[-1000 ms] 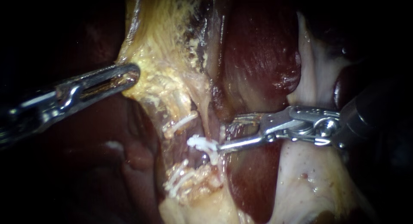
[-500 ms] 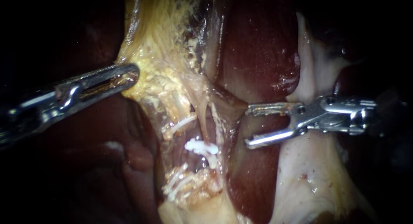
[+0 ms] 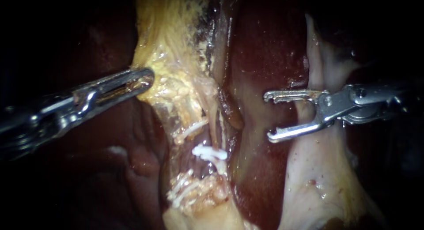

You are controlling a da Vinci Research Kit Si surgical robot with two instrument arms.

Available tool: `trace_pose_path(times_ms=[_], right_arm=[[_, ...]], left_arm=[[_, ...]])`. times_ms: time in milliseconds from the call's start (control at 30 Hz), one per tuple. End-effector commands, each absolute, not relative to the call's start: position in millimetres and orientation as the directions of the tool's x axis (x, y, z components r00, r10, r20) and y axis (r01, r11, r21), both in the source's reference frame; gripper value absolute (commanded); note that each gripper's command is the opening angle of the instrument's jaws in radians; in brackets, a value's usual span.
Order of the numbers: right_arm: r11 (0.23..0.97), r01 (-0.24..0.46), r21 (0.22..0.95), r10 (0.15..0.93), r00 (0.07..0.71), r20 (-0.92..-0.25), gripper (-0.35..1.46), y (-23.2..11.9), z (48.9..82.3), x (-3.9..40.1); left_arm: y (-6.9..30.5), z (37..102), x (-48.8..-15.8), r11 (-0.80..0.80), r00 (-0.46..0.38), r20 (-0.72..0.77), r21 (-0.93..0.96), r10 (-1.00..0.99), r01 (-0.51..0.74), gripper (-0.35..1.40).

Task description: Going back second clip right tube

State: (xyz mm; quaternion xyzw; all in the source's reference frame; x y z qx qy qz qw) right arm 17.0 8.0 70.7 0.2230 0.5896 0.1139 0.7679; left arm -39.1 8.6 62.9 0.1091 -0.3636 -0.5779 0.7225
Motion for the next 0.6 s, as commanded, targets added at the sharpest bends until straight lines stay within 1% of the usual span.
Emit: trace_pose_path(times_ms=[33,300,600], right_arm=[[0.874,0.091,0.477,0.437,0.279,-0.855,0.6,7.9,70.8,17.1],[0.874,0.097,0.476,0.436,0.278,-0.856,0.6,7.6,71.0,17.4],[0.874,0.097,0.476,0.436,0.278,-0.856,0.6,7.6,70.9,17.4]], left_arm=[[8.5,63.4,-39.5,0.31,0.075,0.393,0.58,-0.917,0.753,-0.35],[7.8,65.1,-42.3,0.32,0.096,0.379,0.59,-0.921,0.741,-0.35],[7.8,64.8,-42.4,0.323,0.099,0.378,0.593,-0.92,0.738,-0.35]])
